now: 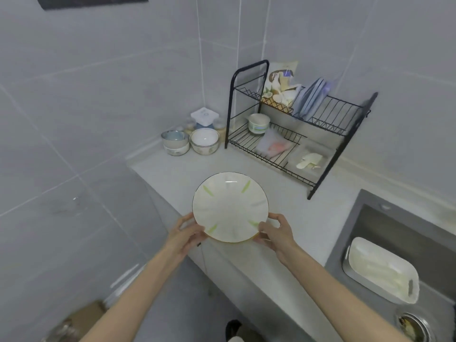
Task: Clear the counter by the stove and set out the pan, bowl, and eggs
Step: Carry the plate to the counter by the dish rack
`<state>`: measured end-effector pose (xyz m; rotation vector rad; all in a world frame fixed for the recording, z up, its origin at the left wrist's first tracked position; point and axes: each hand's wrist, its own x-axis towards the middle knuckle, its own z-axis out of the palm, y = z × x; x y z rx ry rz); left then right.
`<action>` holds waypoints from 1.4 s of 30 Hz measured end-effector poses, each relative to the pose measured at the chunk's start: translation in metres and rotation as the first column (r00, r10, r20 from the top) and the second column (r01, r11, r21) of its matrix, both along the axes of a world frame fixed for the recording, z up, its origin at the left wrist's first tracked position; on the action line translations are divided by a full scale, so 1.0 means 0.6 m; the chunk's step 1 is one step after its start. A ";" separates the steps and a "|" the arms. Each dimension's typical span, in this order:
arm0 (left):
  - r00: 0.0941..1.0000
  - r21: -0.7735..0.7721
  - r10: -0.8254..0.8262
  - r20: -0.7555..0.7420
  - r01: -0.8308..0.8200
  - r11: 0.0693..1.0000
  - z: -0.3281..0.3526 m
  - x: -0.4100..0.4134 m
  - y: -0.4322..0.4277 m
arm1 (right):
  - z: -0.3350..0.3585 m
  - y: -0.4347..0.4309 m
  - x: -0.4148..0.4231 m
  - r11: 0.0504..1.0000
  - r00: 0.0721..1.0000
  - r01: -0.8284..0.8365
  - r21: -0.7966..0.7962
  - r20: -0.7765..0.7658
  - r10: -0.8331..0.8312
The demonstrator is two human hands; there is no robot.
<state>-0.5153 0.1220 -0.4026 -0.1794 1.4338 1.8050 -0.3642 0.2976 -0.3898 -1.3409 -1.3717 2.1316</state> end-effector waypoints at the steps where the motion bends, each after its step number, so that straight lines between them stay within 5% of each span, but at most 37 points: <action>1: 1.000 -0.002 0.005 -0.006 -0.005 1.000 -0.002 -0.018 0.016 | -0.003 0.018 -0.019 1.000 1.000 -0.010 -0.009 0.006 0.010; 18: 0.992 -0.059 -0.111 0.063 0.115 0.992 -0.077 -0.277 0.183 | -0.097 0.160 -0.262 0.973 0.987 0.148 -0.175 0.088 -0.134; 42: 0.927 -0.006 -0.360 0.108 0.363 0.932 -0.113 -0.397 0.236 | -0.106 0.150 -0.326 0.892 0.917 0.397 -0.218 0.061 -0.394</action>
